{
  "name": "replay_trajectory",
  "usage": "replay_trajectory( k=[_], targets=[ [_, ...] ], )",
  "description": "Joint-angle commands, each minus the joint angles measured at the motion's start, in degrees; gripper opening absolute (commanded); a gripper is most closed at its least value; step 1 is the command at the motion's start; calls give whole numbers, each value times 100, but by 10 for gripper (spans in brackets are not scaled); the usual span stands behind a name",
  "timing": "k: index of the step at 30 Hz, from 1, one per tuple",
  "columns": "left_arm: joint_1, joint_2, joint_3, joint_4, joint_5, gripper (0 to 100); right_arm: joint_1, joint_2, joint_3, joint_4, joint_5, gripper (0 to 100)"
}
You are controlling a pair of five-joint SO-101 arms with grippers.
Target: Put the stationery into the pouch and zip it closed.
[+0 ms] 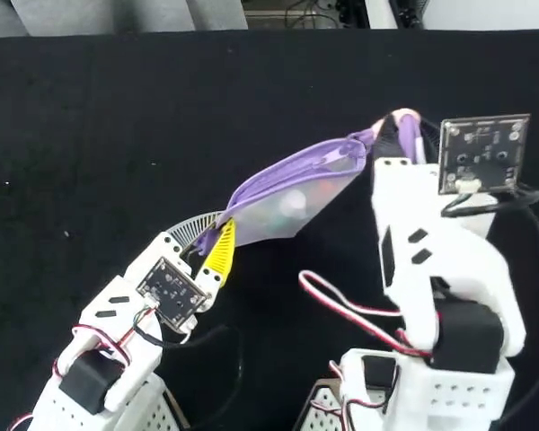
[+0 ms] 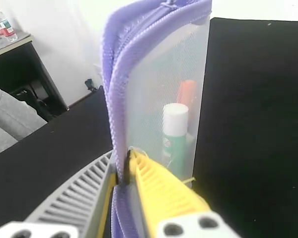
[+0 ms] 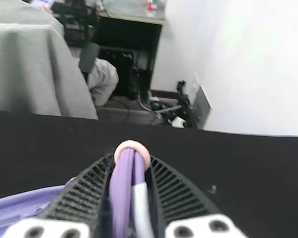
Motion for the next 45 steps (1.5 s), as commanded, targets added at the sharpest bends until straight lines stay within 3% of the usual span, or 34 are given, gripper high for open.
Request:
replay_trajectory(
  k=[1,16,26,39,45],
  targets=[
    [-57,44,101,62,-26,29,598,110,-470,-167,44,11],
    [-48,44,207,9,-26,29,1538,1174,-479,-1257,220,11],
    [-48,44,198,9,-26,29,1749,1349,-646,-1301,185,11],
    [-110,44,207,-220,18,33,378,1349,-673,-1187,193,11],
    [-593,35,163,-273,105,33,-105,1437,-400,-1073,202,11]
  ],
)
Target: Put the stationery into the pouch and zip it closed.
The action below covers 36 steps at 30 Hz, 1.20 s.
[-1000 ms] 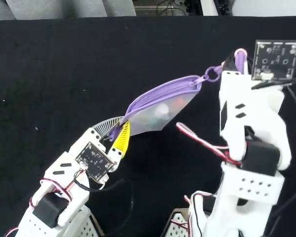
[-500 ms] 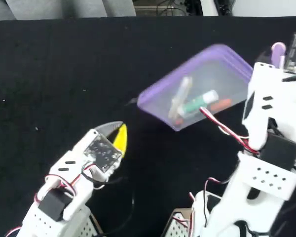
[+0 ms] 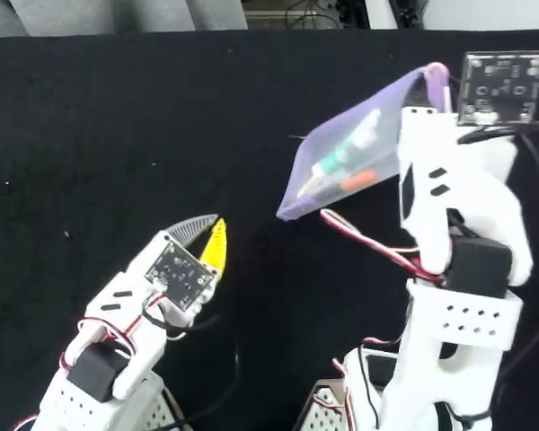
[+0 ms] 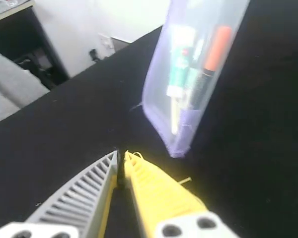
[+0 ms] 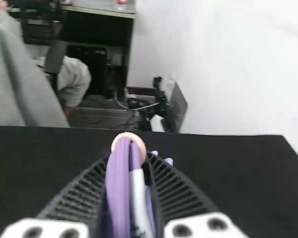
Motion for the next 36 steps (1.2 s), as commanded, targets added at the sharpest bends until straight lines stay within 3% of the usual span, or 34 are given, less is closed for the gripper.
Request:
replay_trajectory(
  k=[1,4,10,18,36],
  targets=[
    [-514,-62,-127,-149,237,33,-264,119,4,97,35,11],
    [-1068,-62,-75,-114,738,33,-273,242,286,369,193,11],
    [-2035,-62,163,-158,1354,33,-299,268,277,1600,1319,11],
    [-2132,-62,207,-158,1723,33,-1064,312,418,2400,1776,11],
    [-2167,-62,251,-123,1723,33,-3516,312,2413,-580,844,12]
  ],
)
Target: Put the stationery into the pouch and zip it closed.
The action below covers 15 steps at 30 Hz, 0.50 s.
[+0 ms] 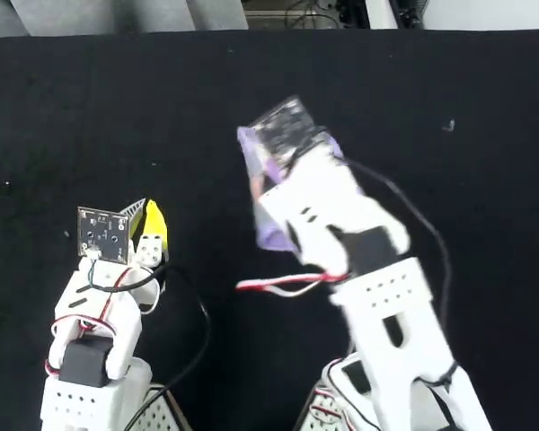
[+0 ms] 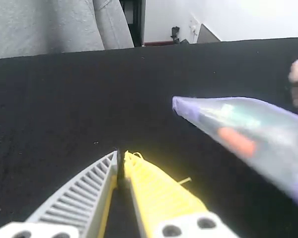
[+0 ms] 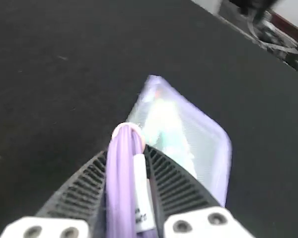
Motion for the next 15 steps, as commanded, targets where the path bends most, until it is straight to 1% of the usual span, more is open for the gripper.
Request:
replay_trajectory(
  k=[1,4,8,10,12,15],
  targets=[
    [-57,-62,-13,-79,79,33,-466,40,136,-536,-141,17],
    [-57,-62,101,-132,62,33,-536,40,444,-774,-158,70],
    [-57,-62,136,-132,53,33,-519,40,857,-862,-158,228],
    [-57,-62,136,-132,53,33,-545,31,1112,-1046,-158,292],
    [-57,-62,136,-132,53,33,-545,13,1376,-1371,-158,321],
    [-57,-62,136,-132,53,33,-545,-4,1622,-1723,-158,322]
  ],
)
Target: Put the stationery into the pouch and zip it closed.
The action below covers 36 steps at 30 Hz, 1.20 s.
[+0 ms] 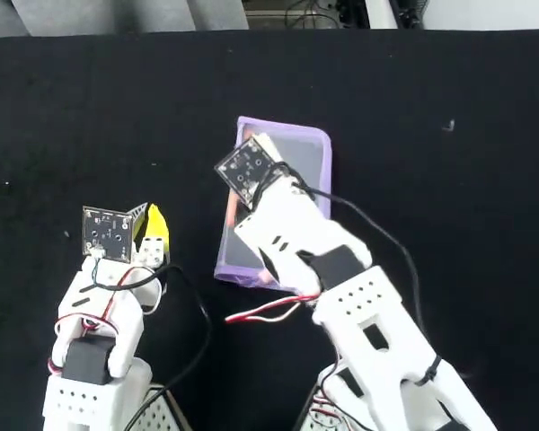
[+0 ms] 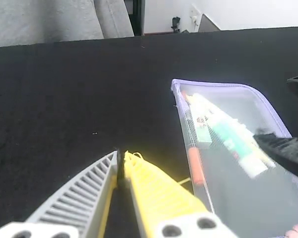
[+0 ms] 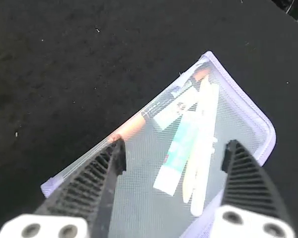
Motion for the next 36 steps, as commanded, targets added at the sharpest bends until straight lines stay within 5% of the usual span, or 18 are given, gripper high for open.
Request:
replay_trajectory(
  k=[1,7,13,22,30,36],
  targets=[
    [-48,-62,-66,-114,44,33,-70,-31,66,-369,-53,322],
    [-251,-62,-66,-114,44,33,149,-57,-119,-176,-18,322],
    [-242,-62,-57,-114,53,30,1125,-734,-312,-35,-88,322],
    [-268,-62,4,-193,88,30,2057,-1437,215,-589,-1574,318],
    [-919,-62,585,-545,97,29,2092,-1490,681,-1371,-1547,28],
    [-1174,-62,558,-545,659,29,2110,-1499,901,-1855,-1574,28]
  ],
)
